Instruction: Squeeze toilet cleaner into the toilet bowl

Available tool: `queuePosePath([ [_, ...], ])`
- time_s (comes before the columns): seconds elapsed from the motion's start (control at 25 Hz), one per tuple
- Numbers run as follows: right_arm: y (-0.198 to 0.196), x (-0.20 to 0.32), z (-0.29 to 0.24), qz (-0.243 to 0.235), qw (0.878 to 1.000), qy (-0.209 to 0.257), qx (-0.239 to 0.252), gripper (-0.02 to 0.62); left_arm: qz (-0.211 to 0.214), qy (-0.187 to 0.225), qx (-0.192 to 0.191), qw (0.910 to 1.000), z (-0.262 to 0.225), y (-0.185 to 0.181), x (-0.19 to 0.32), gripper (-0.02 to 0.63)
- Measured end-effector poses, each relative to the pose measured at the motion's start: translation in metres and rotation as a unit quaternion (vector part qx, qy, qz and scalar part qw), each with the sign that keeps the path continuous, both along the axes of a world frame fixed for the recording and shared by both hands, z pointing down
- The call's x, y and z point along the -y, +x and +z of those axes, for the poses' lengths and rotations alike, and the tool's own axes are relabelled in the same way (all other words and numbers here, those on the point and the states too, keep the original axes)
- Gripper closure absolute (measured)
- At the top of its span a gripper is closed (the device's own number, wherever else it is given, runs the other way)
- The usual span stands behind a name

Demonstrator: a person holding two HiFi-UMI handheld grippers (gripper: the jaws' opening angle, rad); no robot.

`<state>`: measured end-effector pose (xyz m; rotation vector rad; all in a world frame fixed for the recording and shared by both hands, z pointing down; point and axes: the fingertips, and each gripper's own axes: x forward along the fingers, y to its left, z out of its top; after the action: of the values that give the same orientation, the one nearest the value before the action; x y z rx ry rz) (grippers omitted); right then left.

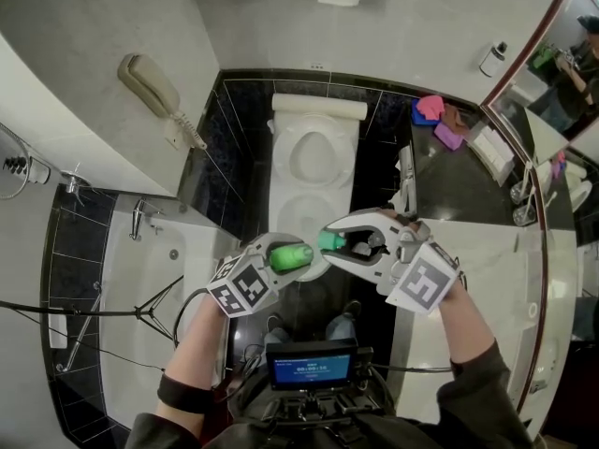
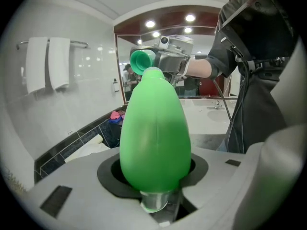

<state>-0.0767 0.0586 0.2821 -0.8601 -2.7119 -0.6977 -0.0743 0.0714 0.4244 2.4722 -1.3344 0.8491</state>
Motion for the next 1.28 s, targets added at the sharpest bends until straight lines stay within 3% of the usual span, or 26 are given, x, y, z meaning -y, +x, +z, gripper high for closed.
queuePosePath([
  [0.2, 0.011, 0.058, 0.008, 0.137, 0.986, -0.09, 0.011, 0.44, -0.049, 0.003, -0.005, 0.9988, 0.007, -0.007, 0.012, 0.431],
  [0.4, 0.046, 0.128, 0.044, 0.286, 0.951, -0.12, -0.002, 0.44, -0.102, 0.0, -0.012, 0.9947, 0.016, -0.003, 0.033, 0.431],
  [0.56, 0.09, 0.189, 0.075, 0.401, 0.907, -0.13, -0.001, 0.44, -0.128, 0.007, -0.004, 0.9918, 0.014, 0.002, 0.057, 0.431],
  [0.68, 0.136, 0.235, 0.108, 0.489, 0.863, -0.129, -0.01, 0.44, -0.144, 0.005, -0.01, 0.9895, 0.019, 0.007, 0.073, 0.431],
  [0.84, 0.203, 0.288, 0.171, 0.578, 0.801, -0.138, -0.069, 0.439, -0.141, 0.002, -0.005, 0.99, 0.026, 0.02, 0.097, 0.431],
  [1.0, 0.263, 0.326, 0.24, 0.635, 0.746, -0.139, -0.143, 0.44, -0.13, -0.004, 0.001, 0.9915, 0.036, 0.038, 0.118, 0.431],
  [1.12, 0.295, 0.347, 0.278, 0.658, 0.72, -0.146, -0.167, 0.439, -0.127, -0.007, 0.002, 0.9918, 0.041, 0.053, 0.134, 0.431],
  [1.28, 0.314, 0.366, 0.314, 0.666, 0.704, -0.163, -0.186, 0.439, -0.13, -0.009, 0.002, 0.9915, 0.047, 0.068, 0.154, 0.431],
])
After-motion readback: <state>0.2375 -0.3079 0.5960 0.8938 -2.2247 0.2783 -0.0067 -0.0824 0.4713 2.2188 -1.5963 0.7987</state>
